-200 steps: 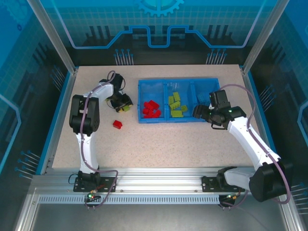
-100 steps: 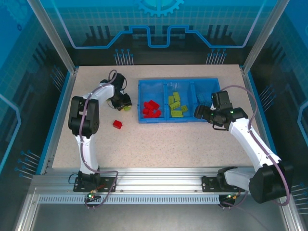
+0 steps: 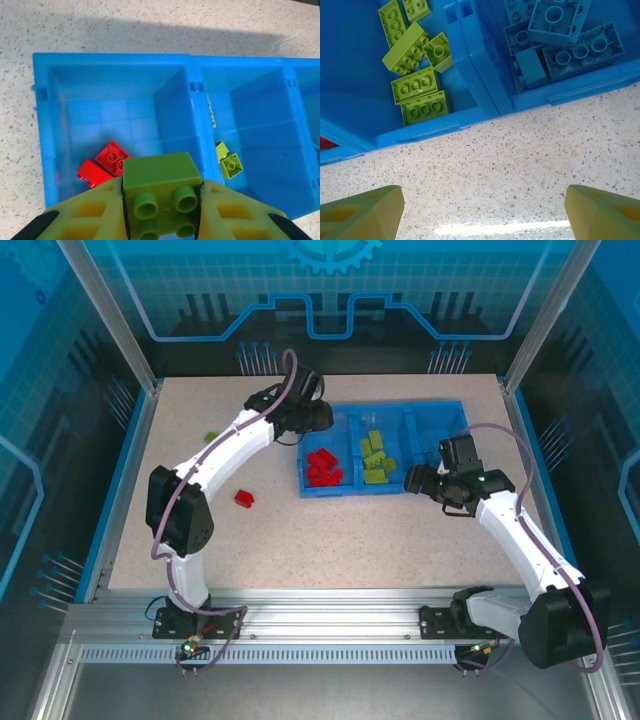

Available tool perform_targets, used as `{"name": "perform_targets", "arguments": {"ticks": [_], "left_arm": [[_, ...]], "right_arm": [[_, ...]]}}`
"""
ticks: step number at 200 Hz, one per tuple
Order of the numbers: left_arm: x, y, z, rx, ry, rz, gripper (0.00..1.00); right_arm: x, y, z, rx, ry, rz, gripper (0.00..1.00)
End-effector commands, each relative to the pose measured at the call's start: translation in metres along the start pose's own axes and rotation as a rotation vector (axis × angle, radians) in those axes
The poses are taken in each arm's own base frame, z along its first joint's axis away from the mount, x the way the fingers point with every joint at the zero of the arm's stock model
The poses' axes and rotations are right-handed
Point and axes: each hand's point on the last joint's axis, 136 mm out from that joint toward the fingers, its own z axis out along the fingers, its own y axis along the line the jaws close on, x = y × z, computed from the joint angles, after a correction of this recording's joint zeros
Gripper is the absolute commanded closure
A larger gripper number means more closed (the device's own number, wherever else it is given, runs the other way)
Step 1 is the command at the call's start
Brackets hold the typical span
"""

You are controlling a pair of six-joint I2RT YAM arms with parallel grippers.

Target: Sort the legos into containers by color

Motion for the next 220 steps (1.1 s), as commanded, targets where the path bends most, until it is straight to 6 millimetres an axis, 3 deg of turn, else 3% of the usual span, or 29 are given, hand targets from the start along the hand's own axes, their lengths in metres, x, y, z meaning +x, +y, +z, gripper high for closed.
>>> {"name": "perform_targets", "arguments": {"ticks": [1,37,53,78,100,112,123,140,161,182,200,220], "left_arm": [[-0.024,-0.007,-0.008,-0.007,-0.099,0.013,0.76],[0.007,-0.088,0.026,0.178,0.037,0.132,0.76],[0.026,-0.108,0.043,0.204,0.101,0.173,0.75],[0.048,-0.109,0.066,0.192,0.185,0.153,0.68],[0.058,-0.1,0.07,0.16,0.222,0.148,0.44],[0.056,-0.097,0.064,0.143,0.215,0.158,0.31],[0.049,-0.096,0.053,0.137,0.186,0.167,0.03],[0.037,-0.093,0.028,0.132,0.116,0.195,0.01],[0.028,-0.062,-0.008,0.032,0.025,0.241,0.01],[0.037,0.001,-0.044,-0.143,-0.013,0.263,0.01],[0.063,0.073,-0.07,-0.275,0.051,0.144,0.01],[0.114,0.144,-0.088,-0.368,0.18,-0.043,0.01]], "right_arm": [[0.0,0.0,0.001,-0.008,0.008,-0.017,0.15],[-0.006,-0.001,-0.002,-0.001,-0.015,-0.011,0.15],[-0.005,-0.003,-0.004,0.001,-0.019,-0.008,0.15],[-0.004,-0.007,-0.006,0.008,-0.021,-0.006,0.15],[-0.003,-0.009,-0.006,0.006,-0.021,0.001,0.15],[-0.002,-0.009,-0.005,0.001,-0.019,0.005,0.15],[-0.002,-0.008,-0.004,-0.005,-0.019,0.009,0.15],[-0.002,-0.006,-0.003,-0.015,-0.018,0.01,0.15],[-0.002,-0.006,-0.003,-0.018,-0.015,0.004,0.15],[-0.002,-0.006,-0.003,-0.015,-0.012,-0.007,0.14],[-0.002,-0.005,-0.002,-0.02,-0.006,-0.012,0.15],[-0.003,-0.003,-0.002,-0.028,-0.007,-0.014,0.15]]}}
